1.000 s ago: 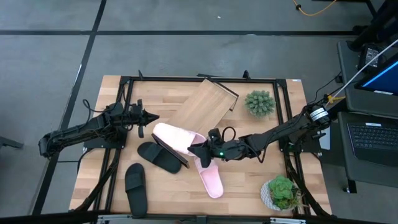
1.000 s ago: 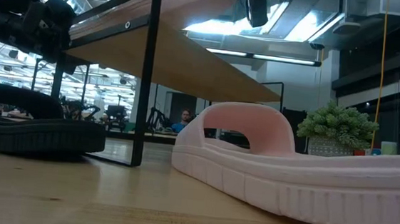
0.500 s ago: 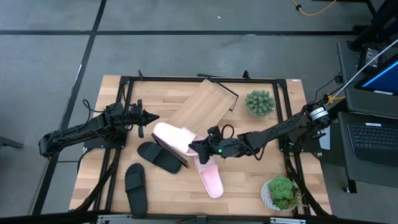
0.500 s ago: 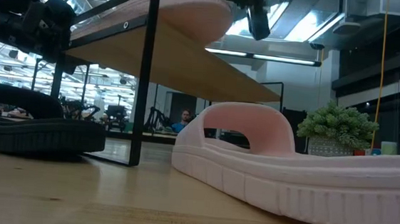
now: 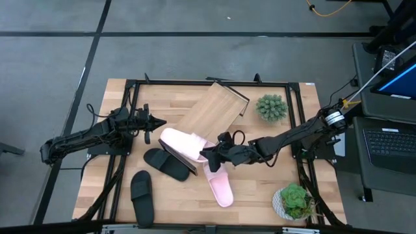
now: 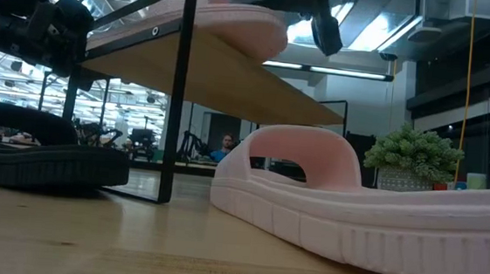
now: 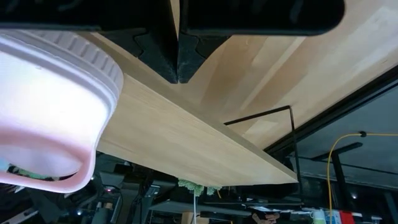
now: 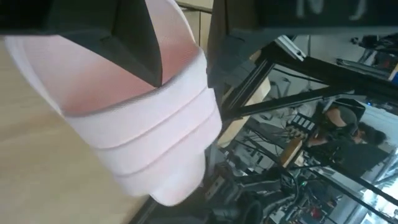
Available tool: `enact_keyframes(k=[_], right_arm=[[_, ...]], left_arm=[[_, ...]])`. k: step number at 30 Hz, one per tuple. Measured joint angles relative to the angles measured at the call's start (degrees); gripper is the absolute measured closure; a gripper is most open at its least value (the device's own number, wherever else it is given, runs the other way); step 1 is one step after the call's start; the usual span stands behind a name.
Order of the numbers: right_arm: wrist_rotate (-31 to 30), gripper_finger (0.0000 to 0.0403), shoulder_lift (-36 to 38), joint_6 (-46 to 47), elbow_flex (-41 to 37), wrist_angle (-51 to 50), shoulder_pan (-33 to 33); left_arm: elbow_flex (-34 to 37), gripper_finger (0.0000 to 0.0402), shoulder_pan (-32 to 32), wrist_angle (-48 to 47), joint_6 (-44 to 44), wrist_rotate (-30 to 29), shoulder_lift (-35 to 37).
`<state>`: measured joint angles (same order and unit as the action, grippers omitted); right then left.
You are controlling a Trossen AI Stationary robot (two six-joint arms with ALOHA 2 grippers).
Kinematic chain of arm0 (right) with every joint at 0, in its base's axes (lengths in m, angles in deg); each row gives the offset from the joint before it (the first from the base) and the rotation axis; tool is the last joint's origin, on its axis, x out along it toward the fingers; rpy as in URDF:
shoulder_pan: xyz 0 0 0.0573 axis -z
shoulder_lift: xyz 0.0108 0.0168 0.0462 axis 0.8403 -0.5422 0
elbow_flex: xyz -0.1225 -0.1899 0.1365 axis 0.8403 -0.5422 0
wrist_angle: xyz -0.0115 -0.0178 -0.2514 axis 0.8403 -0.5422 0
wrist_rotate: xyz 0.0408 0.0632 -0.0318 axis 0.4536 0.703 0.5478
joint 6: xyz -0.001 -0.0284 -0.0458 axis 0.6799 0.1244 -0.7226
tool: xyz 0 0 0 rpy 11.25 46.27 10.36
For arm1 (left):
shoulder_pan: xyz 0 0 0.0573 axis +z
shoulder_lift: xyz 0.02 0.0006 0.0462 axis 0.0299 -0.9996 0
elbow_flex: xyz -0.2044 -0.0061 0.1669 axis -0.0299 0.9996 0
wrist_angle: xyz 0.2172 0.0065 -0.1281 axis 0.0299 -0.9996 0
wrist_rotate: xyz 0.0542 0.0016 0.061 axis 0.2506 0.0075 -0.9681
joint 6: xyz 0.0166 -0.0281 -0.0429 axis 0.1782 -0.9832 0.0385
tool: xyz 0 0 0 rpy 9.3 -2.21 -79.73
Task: Pick and place slides into the shelf
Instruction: Put the right pink slides on the shelf, then put the pink slides on the shelf
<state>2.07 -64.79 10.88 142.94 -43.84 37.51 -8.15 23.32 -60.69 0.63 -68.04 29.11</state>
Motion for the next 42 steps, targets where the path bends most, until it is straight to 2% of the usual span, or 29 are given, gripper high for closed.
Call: enact_keyframes(k=[12, 18, 23, 29, 37, 42], right_arm=[[0.3, 0.0276, 1.4, -1.7, 0.0, -4.0, 0.0], [-0.2, 0.0276, 5.2, -12.2, 0.0, -7.1, -0.1], [-0.7, 0.0276, 8.0, -25.3, 0.0, -12.3, -0.2], [-0.7, 0.0276, 8.5, -37.0, 0.0, -19.5, -0.2], [-0.2, 0.0276, 8.5, -53.2, 0.0, -20.8, 0.9], [-0.1, 0.0276, 8.5, -55.3, 0.0, -24.4, 1.4]], left_arm=[[0.0, 0.0401, 0.0, 0.0, 0.0, 0.0, 0.0], [0.0, 0.0401, 0.0, 0.0, 0.0, 0.0, 0.0], [0.0, 0.0401, 0.0, 0.0, 0.0, 0.0, 0.0], [0.0, 0.0401, 0.0, 0.0, 0.5, -0.1, 0.0], [0.0, 0.0401, 0.0, 0.0, 0.5, -0.4, 0.0], [0.0, 0.0401, 0.0, 0.0, 0.5, -0.4, 0.0]])
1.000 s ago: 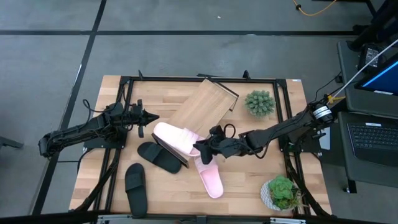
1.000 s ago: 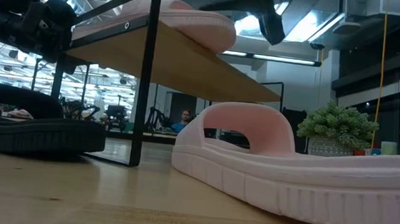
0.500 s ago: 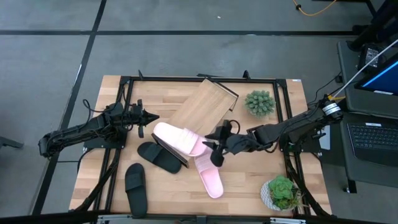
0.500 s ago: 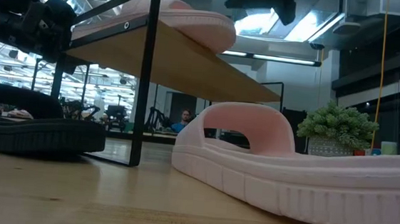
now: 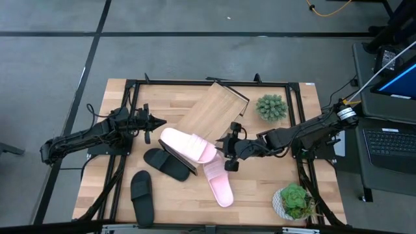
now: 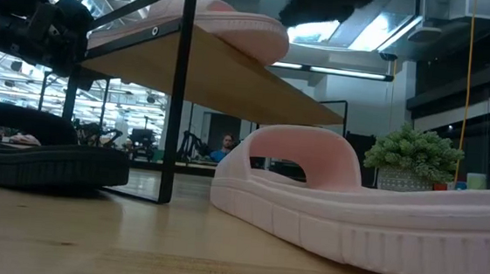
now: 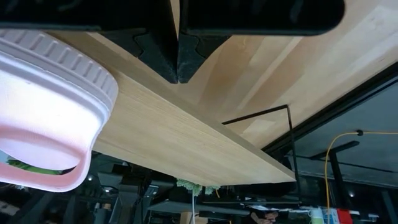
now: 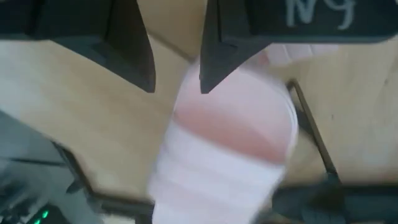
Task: Pick and place slides into the shelf
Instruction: Put the pink slides on the shelf
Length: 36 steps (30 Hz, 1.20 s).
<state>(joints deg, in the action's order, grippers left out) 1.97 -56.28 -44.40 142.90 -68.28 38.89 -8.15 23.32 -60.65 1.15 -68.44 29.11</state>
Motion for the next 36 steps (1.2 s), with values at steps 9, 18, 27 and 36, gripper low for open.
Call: enact_keyframes(k=[9, 18, 27, 36], right_arm=[[9.7, 0.0276, 4.4, 6.3, 0.0, -10.2, 0.0], [12.5, 0.0305, 6.6, 12.7, 0.0, -17.4, -4.2], [12.5, 0.0339, 5.2, 20.2, 0.0, -18.0, -9.1], [7.8, 0.0368, 5.1, 22.8, 0.0, -19.1, -13.4]], left_arm=[[0.0, 0.0401, 0.0, 0.0, 0.0, 0.0, 0.0], [0.0, 0.0401, 0.0, 0.0, 0.0, -0.1, 0.0], [0.0, 0.0401, 0.0, 0.0, -0.4, 0.0, 0.0], [0.0, 0.0401, 0.0, 0.0, -0.5, 0.5, 0.0]])
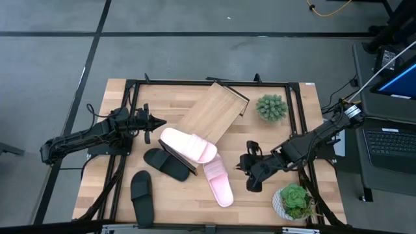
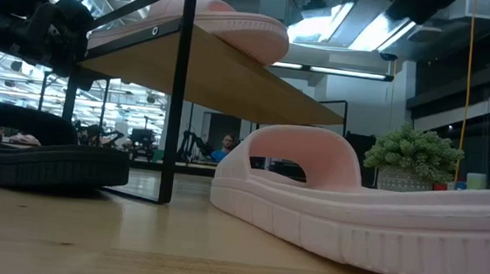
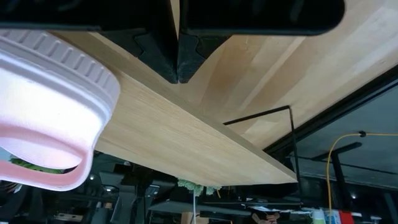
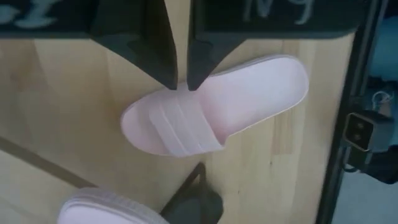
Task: Pick and place slides into the shelf
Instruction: Put the pink slides on the shelf
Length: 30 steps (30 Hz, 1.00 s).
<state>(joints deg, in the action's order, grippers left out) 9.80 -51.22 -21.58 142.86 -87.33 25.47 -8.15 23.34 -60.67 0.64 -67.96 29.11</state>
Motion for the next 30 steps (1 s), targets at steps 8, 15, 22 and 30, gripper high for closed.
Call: enact_keyframes(k=[8, 15, 22, 30], right_arm=[[-2.4, 0.0383, -0.3, 1.0, -8.2, 9.7, -1.4], [-2.4, 0.0343, -0.3, -2.4, -15.7, 20.3, -0.8], [-2.6, 0.0303, -1.3, -10.2, -17.4, 25.5, -0.3], [-2.6, 0.0233, -7.1, -14.5, -17.4, 29.3, -0.3]], left_arm=[[0.0, 0.0401, 0.0, 0.0, -0.1, 0.4, 0.0], [0.0, 0.0401, 0.0, 0.0, -1.6, 0.4, 0.0], [0.0, 0.0401, 0.0, -0.1, -1.6, 0.4, 0.0], [0.0, 0.0401, 0.0, -0.1, -1.7, 0.4, 0.0]])
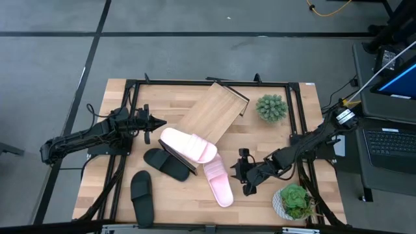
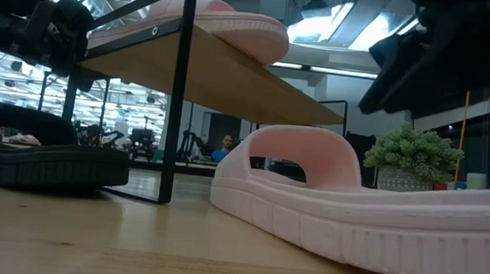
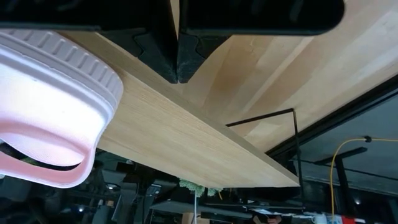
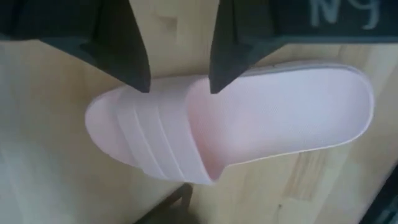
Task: Pick and place slides into the shelf
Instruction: Put the pink slides on the shelf
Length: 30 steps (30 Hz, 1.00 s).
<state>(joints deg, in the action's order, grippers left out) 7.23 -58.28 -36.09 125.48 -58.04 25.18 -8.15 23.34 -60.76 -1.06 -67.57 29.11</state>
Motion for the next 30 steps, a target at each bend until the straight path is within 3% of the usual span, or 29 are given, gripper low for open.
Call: enact_keyframes(k=[6, 30], right_arm=[[0.2, 0.0209, -3.8, -2.0, 0.0, 5.7, 1.5], [0.2, 0.0226, -8.2, -2.8, 0.0, 10.5, 4.5]], left_arm=[[0.0, 0.0401, 0.0, 0.0, -0.2, 0.0, 0.0], [0.0, 0.0401, 0.0, -0.2, -1.3, 0.0, 0.0]])
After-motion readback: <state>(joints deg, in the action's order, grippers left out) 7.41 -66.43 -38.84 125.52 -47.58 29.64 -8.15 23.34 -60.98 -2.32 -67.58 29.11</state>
